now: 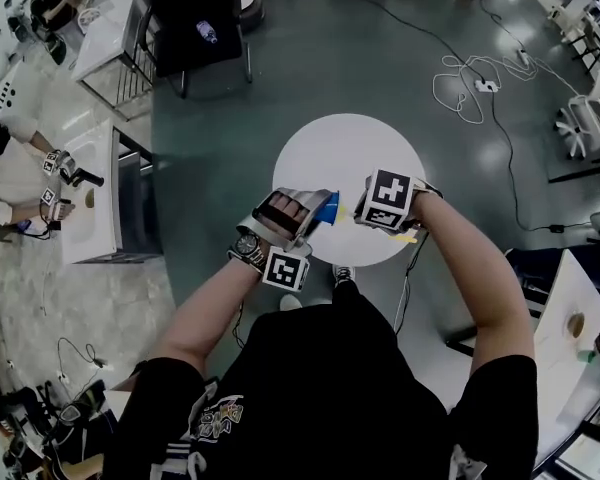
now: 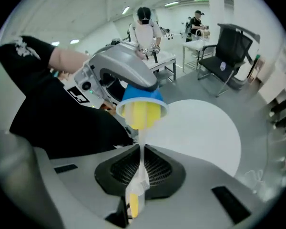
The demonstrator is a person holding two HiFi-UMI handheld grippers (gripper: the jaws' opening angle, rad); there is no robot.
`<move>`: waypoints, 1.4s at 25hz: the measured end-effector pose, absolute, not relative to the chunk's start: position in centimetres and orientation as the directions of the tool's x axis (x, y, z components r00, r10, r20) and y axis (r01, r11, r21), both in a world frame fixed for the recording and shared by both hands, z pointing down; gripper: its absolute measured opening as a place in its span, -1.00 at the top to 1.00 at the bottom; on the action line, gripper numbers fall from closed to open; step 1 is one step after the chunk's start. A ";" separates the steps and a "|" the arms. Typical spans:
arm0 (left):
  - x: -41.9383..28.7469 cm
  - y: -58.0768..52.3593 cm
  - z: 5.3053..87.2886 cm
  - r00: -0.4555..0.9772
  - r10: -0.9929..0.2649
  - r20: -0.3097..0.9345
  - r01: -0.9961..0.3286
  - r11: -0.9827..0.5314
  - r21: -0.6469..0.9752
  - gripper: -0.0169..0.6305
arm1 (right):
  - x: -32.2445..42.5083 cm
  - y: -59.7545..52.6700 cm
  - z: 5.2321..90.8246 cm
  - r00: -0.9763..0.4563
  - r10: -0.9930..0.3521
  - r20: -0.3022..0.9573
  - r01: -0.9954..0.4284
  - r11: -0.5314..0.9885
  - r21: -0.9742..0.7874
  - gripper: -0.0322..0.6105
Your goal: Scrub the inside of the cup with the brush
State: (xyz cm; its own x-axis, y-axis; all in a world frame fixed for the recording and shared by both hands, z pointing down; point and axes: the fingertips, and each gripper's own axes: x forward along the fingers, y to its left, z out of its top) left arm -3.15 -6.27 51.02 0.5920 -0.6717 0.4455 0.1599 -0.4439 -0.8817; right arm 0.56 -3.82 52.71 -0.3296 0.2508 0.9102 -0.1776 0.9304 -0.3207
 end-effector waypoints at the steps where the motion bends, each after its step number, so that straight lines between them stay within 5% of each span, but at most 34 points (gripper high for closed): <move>1: -3.2 -6.2 51.0 0.600 -0.671 0.436 0.168 -0.427 -0.889 0.09 | 0.5 -3.6 52.6 -0.352 0.293 0.889 -0.184 0.910 -0.372 0.77; 6: -3.4 -6.4 51.0 0.600 -0.663 0.448 0.120 -0.479 -0.870 0.09 | 0.5 -4.2 52.3 -0.352 0.283 0.892 -0.156 0.922 -0.354 0.77; 13: -3.8 -7.1 52.2 0.571 -0.576 0.585 -0.094 -0.753 -0.651 0.09 | 0.9 -7.2 52.3 -0.126 -0.144 0.981 0.151 0.975 0.163 0.77; 17: -3.6 -7.1 52.5 0.603 -0.463 0.650 -0.223 -0.880 -0.420 0.09 | 1.0 -8.7 51.3 -0.100 -0.443 0.891 0.384 0.809 0.445 0.77; 20: -3.6 -7.0 52.6 0.675 -0.338 0.656 -0.324 -0.934 -0.148 0.09 | -1.1 -9.2 49.3 -0.253 -0.645 0.721 0.467 0.571 0.675 0.77; 23: -3.7 -6.7 52.2 0.768 -0.186 0.613 -0.349 -0.923 0.159 0.09 | -3.5 -7.6 49.0 -0.419 -0.647 0.636 0.352 0.530 0.771 0.77; 29: -3.9 -5.0 51.8 0.855 0.123 0.503 -0.221 -0.792 0.569 0.08 | -0.6 -8.0 49.5 -0.276 -0.728 0.627 0.621 0.362 0.695 0.77; 32: -4.1 -5.2 51.4 0.865 0.143 0.481 -0.209 -0.769 0.604 0.08 | -2.0 -7.1 49.9 -0.345 -0.663 0.665 0.468 0.493 0.734 0.77; 35: -4.2 -5.9 51.2 0.820 0.059 0.569 -0.237 -0.870 0.432 0.08 | -2.4 -8.1 49.3 -0.347 -0.666 0.661 0.393 0.536 0.747 0.77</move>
